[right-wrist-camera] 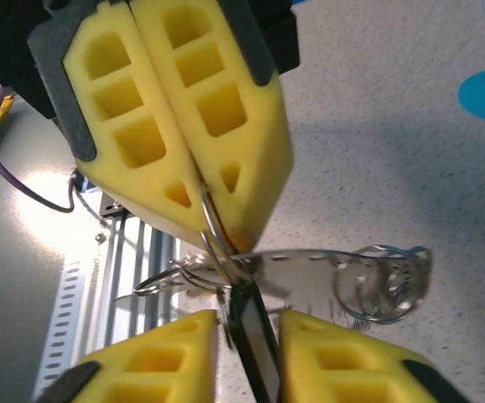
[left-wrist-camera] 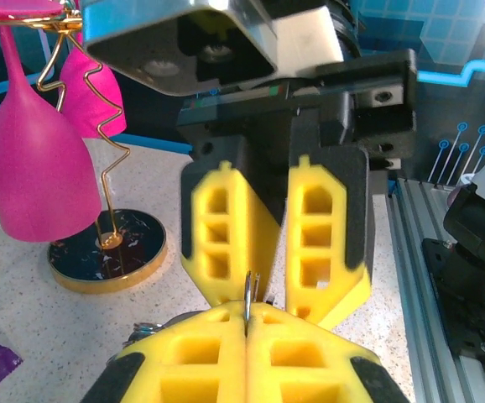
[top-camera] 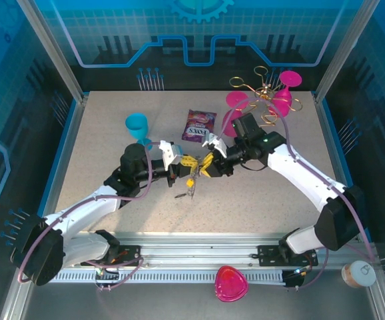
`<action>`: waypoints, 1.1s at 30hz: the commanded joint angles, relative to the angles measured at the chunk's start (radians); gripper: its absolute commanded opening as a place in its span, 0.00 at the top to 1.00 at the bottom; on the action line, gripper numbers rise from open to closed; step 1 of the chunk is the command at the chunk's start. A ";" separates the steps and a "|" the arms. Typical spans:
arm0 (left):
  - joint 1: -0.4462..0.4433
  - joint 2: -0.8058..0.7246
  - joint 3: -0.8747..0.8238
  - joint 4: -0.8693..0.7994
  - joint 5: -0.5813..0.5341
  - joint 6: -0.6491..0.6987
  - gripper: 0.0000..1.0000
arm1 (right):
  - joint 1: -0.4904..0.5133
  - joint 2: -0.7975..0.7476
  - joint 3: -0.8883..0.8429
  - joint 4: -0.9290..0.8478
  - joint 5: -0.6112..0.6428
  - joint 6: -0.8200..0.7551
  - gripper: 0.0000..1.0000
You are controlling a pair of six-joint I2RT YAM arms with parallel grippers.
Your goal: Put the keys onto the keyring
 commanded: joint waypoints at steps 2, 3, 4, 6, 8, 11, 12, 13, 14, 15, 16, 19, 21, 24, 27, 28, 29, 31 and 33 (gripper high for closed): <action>-0.009 -0.008 0.006 0.068 0.002 0.000 1.00 | -0.052 -0.075 -0.042 0.120 -0.065 0.070 0.68; -0.011 -0.007 0.006 0.068 0.002 0.000 1.00 | -0.052 -0.078 -0.049 0.139 -0.077 0.073 0.68; -0.010 -0.006 0.007 0.072 0.004 -0.002 1.00 | -0.050 -0.077 -0.051 0.159 -0.090 0.083 0.68; -0.011 -0.004 0.007 0.076 0.005 -0.007 1.00 | -0.046 -0.072 -0.052 0.190 -0.106 0.100 0.68; -0.012 -0.004 0.007 0.079 0.005 -0.012 1.00 | -0.038 -0.066 -0.051 0.212 -0.119 0.106 0.68; -0.013 -0.005 0.006 0.087 0.005 -0.018 1.00 | -0.027 -0.052 -0.048 0.230 -0.133 0.110 0.69; -0.013 -0.004 0.006 0.090 0.004 -0.022 1.00 | -0.023 -0.049 -0.048 0.231 -0.137 0.107 0.69; -0.013 -0.004 0.005 0.092 0.002 -0.023 1.00 | -0.021 -0.046 -0.049 0.233 -0.137 0.105 0.69; -0.013 -0.005 0.004 0.094 0.001 -0.027 1.00 | -0.018 -0.044 -0.049 0.230 -0.137 0.102 0.70; -0.013 -0.005 0.004 0.094 -0.001 -0.028 1.00 | -0.017 -0.041 -0.048 0.224 -0.140 0.097 0.70; -0.013 -0.003 0.004 0.097 -0.002 -0.029 1.00 | -0.014 -0.038 -0.048 0.220 -0.140 0.090 0.70; -0.013 0.001 0.003 0.104 -0.001 -0.038 1.00 | -0.006 -0.036 -0.048 0.205 -0.129 0.070 0.70; -0.013 0.004 0.000 0.116 0.002 -0.047 1.00 | -0.001 -0.032 -0.046 0.202 -0.122 0.061 0.71; -0.013 0.007 -0.002 0.132 0.005 -0.060 1.00 | 0.006 -0.025 -0.040 0.216 -0.118 0.063 0.75; -0.012 0.007 -0.005 0.141 0.008 -0.070 1.00 | 0.011 -0.018 -0.040 0.242 -0.123 0.075 0.79; -0.013 0.007 -0.006 0.145 0.008 -0.072 1.00 | 0.012 -0.016 -0.039 0.247 -0.125 0.076 0.82; -0.013 0.009 -0.008 0.147 0.008 -0.075 1.00 | 0.012 -0.015 -0.039 0.251 -0.127 0.077 0.87; -0.013 0.008 -0.010 0.148 0.008 -0.077 1.00 | 0.013 -0.013 -0.037 0.260 -0.130 0.078 0.98; -0.012 0.006 -0.013 0.140 0.005 -0.074 1.00 | 0.012 -0.017 -0.034 0.260 -0.130 0.074 1.00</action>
